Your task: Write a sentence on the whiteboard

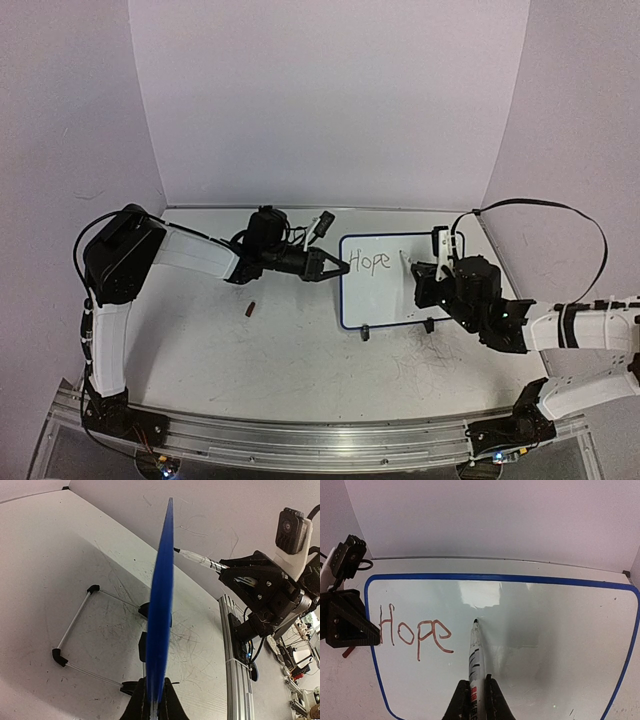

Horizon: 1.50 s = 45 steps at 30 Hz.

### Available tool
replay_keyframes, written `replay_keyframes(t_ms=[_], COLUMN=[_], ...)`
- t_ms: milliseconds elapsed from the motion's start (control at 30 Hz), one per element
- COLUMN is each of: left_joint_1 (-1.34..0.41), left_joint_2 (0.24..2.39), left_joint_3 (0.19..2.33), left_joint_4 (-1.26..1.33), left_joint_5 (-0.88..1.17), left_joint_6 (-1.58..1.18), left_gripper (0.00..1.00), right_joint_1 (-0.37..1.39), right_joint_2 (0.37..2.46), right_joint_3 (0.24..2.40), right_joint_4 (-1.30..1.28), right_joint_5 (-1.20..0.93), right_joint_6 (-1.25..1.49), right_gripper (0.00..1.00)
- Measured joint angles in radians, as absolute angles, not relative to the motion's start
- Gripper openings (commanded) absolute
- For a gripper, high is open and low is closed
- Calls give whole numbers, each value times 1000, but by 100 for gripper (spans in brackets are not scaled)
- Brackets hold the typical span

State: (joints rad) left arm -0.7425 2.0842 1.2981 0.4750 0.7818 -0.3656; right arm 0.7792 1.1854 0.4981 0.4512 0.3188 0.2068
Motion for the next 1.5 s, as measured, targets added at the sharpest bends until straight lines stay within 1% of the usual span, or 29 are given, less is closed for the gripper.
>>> replay_keyframes(t_ms=[833,1500], left_joint_1=[-743,-741], left_joint_2=[2084,2084], left_joint_3=[1295,1293], left_joint_4=[480,480], left_joint_5=[782,782], left_joint_6=[-366,-366], left_gripper=[0,0], right_joint_1=[775,781], right_joint_2=[1202,1185], right_joint_3=[501,495], right_joint_4=[428,357], right_joint_5=[318,270], right_joint_6=[269,360], right_gripper=[0,0])
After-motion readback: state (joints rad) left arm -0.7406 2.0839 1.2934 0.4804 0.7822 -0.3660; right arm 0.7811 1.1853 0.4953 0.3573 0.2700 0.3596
